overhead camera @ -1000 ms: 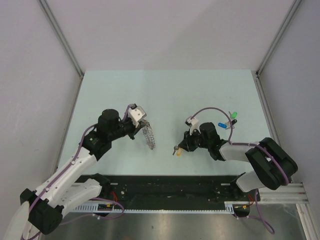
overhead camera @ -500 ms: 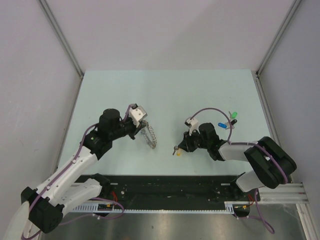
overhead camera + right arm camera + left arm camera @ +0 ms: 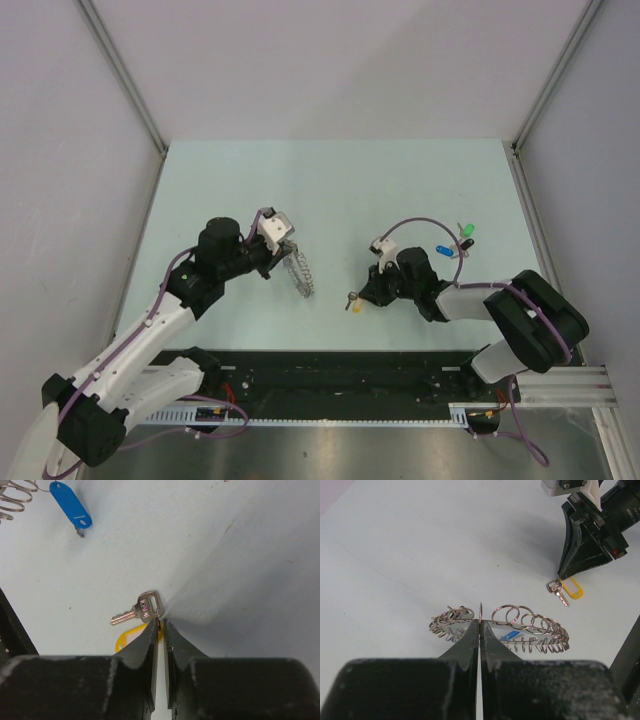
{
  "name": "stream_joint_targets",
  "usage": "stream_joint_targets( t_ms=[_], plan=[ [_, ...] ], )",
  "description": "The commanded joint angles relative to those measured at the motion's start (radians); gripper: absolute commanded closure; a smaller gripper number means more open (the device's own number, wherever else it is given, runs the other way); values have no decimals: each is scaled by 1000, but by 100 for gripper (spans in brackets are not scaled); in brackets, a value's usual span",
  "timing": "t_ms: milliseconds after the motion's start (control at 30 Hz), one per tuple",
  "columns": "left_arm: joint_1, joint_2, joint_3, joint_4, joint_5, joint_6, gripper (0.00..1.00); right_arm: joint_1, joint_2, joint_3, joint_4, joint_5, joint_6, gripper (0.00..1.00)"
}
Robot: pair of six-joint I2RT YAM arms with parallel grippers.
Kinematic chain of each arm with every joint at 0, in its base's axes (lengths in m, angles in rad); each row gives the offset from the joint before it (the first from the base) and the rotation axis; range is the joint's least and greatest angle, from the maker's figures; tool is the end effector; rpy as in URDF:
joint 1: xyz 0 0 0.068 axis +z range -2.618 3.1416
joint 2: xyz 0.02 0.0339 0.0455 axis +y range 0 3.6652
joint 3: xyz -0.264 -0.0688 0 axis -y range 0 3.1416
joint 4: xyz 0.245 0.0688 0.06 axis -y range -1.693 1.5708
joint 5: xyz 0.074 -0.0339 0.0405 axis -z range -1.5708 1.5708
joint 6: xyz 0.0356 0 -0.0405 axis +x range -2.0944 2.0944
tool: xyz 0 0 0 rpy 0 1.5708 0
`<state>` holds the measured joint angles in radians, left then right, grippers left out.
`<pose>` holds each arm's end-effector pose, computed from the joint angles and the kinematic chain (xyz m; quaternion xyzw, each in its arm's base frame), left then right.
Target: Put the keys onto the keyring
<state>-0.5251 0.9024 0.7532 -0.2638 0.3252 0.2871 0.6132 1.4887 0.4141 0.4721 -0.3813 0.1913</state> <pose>0.1728 -0.1132 0.3004 0.4077 0.7239 -0.1986 0.5200 0.2017 0.1581 0.1291 -0.2682 0.8313 0.3333 0.3549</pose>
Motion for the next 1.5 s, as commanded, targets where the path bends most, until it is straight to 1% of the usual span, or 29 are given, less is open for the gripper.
stream_joint_targets(
  t_ms=[0,133,167,267,333,367,433,467,667,733,800,867,967,1067,1200,1467],
  plan=[
    [7,-11,12,63,21,-11,100,5,-2,-11,16,12,2,90],
    [7,-14,11,63,21,-12,100,5,-1,-11,22,9,0,96],
    [7,-14,11,63,21,-11,100,5,-2,-11,23,7,-1,99],
    [5,-16,11,63,21,-9,100,3,-30,-2,23,-2,-15,100],
    [5,-17,11,61,25,-6,100,8,-70,28,-51,-11,-41,100],
    [7,-17,11,61,34,-5,100,14,-126,66,-129,-11,-56,100],
    [5,-22,11,61,49,0,100,31,-181,92,-194,28,-105,100],
    [7,-23,12,61,78,6,100,31,-232,119,-245,41,-121,100],
    [4,-25,35,44,230,55,100,46,-350,238,-481,27,-263,100],
    [1,-16,46,41,285,73,100,56,-384,304,-559,28,-298,100],
    [-16,1,83,20,317,107,100,75,-403,348,-644,47,-350,100],
    [-45,39,121,-41,321,148,100,92,-423,416,-723,67,-380,100],
    [-93,99,222,-115,319,220,100,118,-435,502,-812,94,-435,100],
    [-115,145,276,-143,339,271,100,148,-443,563,-871,120,-481,100],
    [-125,173,287,-132,367,313,100,186,-449,603,-903,125,-523,100],
    [-127,128,169,-12,494,330,100,235,-475,617,-868,75,-556,100]
  ],
)
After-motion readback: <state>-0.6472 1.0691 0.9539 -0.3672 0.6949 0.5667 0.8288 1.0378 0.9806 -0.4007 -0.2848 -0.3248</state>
